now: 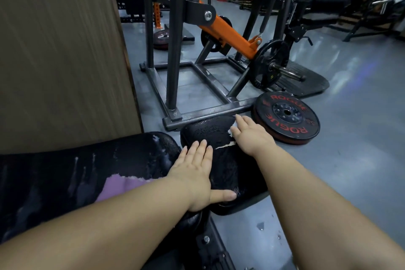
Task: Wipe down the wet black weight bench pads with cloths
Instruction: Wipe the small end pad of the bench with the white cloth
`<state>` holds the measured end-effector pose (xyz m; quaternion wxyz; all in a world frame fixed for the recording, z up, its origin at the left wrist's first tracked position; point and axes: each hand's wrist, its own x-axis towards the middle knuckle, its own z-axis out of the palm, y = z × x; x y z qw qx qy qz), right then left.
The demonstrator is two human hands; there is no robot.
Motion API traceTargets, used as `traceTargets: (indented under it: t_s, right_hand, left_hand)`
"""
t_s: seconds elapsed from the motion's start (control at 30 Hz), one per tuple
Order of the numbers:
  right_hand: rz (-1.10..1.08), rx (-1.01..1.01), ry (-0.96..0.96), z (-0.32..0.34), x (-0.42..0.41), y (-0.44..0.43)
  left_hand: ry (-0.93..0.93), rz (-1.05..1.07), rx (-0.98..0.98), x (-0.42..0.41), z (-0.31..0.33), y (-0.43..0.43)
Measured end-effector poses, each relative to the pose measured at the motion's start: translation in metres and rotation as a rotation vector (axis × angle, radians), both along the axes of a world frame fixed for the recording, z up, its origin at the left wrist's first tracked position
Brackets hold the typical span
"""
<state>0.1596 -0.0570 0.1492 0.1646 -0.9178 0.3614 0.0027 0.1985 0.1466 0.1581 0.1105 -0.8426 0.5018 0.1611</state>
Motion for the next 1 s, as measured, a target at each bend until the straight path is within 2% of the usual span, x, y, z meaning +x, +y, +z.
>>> traceTargets:
  t_s: [0.27,0.43,0.57,0.83,1.0]
  right_hand:
    - [-0.129,-0.04,-0.143,-0.01,-0.084,0.044]
    - [0.009,-0.182,-0.084,-0.028,-0.113,0.078]
    - [0.009,-0.183,-0.028,-0.023,-0.094,0.057]
    - [-0.033,0.046,-0.016,-0.006,-0.025,-0.004]
    - [-0.007,-0.035,-0.028,-0.002,-0.053,0.025]
  left_hand:
    - [-0.008,-0.014,0.01,0.0,0.0,0.001]
    - [-0.025,-0.017,0.033,0.0,-0.001,-0.001]
    - [-0.043,-0.011,0.047,-0.001,0.0,-0.003]
    - [-0.053,0.0,0.067,-0.003,0.003,-0.003]
    - [-0.063,0.0,0.069,-0.003,0.001,-0.004]
